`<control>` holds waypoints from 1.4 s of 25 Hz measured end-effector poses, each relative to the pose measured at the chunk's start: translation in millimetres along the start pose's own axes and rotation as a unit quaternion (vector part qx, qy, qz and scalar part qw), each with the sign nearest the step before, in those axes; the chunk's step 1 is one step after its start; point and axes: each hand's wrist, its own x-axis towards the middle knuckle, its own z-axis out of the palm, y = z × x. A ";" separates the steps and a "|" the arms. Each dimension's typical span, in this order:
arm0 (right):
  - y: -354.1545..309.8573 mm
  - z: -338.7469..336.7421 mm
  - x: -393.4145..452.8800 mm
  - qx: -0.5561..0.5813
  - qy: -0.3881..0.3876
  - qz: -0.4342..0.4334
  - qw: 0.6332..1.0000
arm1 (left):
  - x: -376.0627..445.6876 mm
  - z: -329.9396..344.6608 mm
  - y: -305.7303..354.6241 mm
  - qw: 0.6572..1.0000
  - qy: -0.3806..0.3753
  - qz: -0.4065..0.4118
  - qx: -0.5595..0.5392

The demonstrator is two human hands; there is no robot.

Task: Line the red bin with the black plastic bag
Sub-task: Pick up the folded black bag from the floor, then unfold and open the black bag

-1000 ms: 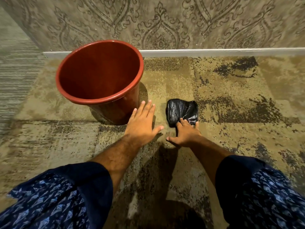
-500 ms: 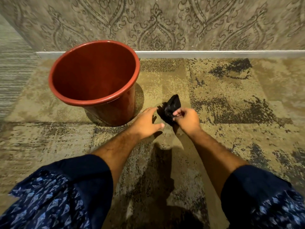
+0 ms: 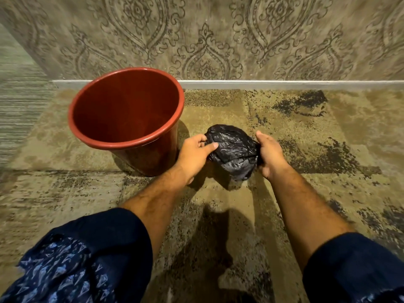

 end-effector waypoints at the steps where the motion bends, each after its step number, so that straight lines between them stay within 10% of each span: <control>1: -1.4 -0.9 -6.4 -0.050 0.028 -0.011 0.998 | 1.0 3.1 9.5 1.000 0.028 -0.004 -0.007; 8: -17.8 6.8 -28.9 -0.197 -0.232 -0.175 0.936 | 6.7 16.5 62.0 0.995 0.084 0.023 -0.050; 20: -57.2 -34.5 -46.1 0.108 -0.019 -0.086 0.990 | 2.4 -0.3 62.7 0.993 0.107 -0.011 -0.042; 28: -56.5 -40.8 -49.8 -0.059 0.171 -0.161 0.970 | -10.3 -2.3 68.6 0.996 0.086 0.015 -0.035; 35: -61.1 -13.1 -62.6 -0.266 -0.138 -0.183 0.936 | -17.1 17.9 94.2 0.996 0.062 0.061 -0.012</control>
